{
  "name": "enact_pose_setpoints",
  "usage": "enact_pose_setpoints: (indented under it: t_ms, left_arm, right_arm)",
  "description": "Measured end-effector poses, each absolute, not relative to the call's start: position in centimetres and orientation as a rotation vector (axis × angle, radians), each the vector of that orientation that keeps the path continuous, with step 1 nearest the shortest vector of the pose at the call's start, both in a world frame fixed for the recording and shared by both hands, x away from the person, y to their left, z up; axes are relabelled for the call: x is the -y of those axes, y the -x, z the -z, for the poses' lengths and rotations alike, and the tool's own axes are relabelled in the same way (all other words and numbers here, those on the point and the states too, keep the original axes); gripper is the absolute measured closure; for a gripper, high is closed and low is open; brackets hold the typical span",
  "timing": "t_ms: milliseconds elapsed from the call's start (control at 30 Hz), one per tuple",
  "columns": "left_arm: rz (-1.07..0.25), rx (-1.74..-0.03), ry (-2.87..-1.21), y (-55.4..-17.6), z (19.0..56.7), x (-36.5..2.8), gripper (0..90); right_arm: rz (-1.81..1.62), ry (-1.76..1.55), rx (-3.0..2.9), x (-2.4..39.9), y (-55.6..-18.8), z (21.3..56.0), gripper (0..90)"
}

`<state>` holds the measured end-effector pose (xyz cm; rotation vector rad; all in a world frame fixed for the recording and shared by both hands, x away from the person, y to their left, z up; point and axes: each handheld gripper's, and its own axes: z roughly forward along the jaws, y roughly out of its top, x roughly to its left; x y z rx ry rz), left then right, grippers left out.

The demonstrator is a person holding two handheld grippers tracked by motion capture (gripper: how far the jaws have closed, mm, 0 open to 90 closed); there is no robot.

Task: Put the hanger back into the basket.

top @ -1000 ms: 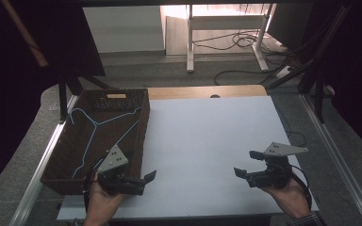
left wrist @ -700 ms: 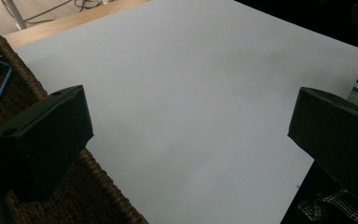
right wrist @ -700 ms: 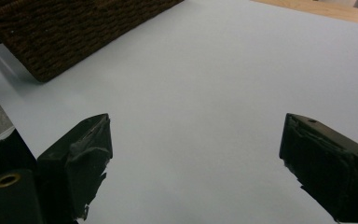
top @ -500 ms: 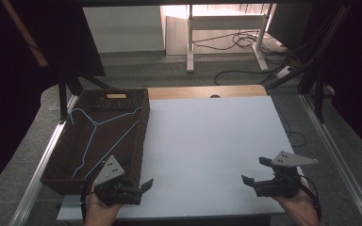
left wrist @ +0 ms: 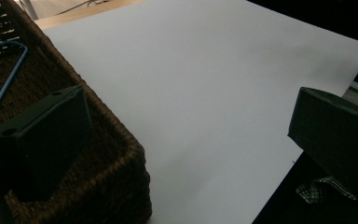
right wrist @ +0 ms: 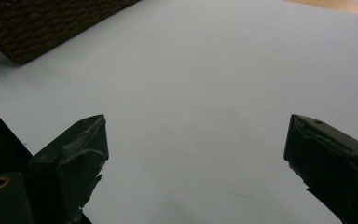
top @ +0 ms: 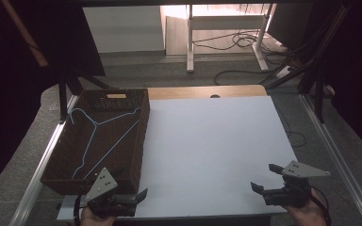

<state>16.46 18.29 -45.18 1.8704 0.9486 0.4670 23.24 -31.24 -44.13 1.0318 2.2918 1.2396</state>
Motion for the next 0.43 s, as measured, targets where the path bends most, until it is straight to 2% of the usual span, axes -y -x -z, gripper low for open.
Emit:
enact_pose_setpoints:
  t_ms: [433]
  left_arm:
    - [-0.511, -0.952, -1.898, -15.5, 45.8, -18.3, 0.0]
  right_arm:
    - [-1.101, -1.057, -2.336, 31.7, -23.2, 46.0, 6.9]
